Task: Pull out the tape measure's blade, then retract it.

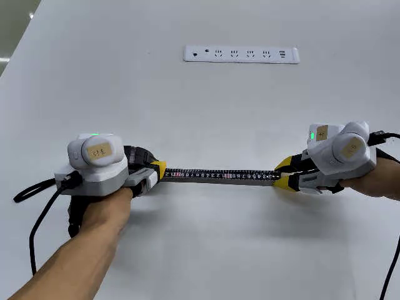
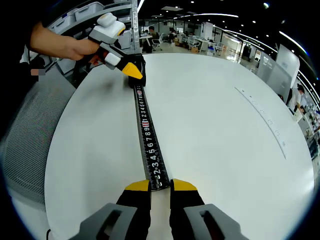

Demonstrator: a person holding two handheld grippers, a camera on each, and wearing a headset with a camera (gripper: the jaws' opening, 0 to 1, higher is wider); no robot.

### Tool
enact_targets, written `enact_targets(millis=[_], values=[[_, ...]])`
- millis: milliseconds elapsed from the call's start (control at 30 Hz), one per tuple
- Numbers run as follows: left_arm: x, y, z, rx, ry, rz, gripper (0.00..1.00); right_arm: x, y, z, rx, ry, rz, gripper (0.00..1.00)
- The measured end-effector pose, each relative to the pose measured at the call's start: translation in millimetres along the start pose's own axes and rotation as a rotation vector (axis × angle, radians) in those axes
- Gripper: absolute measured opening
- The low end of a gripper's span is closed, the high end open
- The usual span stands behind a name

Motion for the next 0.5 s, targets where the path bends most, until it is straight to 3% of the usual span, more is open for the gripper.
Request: enact_targets(millis=[500], values=[[-1.0, 2.1, -0.2, -0.028, -0.008, 0.014, 0.60, -0.2, 1.4, 0.6, -0.009, 0.001, -0.012, 0.10]])
Point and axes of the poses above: the centre of the closed fingertips' face, and the gripper's own axes: z roughly forward along the fingers, x roughly to its right, y roughly out of its underside, the point moved 1 cm from there along -z, roughly backward along the fingers, and after that the axes turned 13 degrees about -x, right-handed, at the moved point
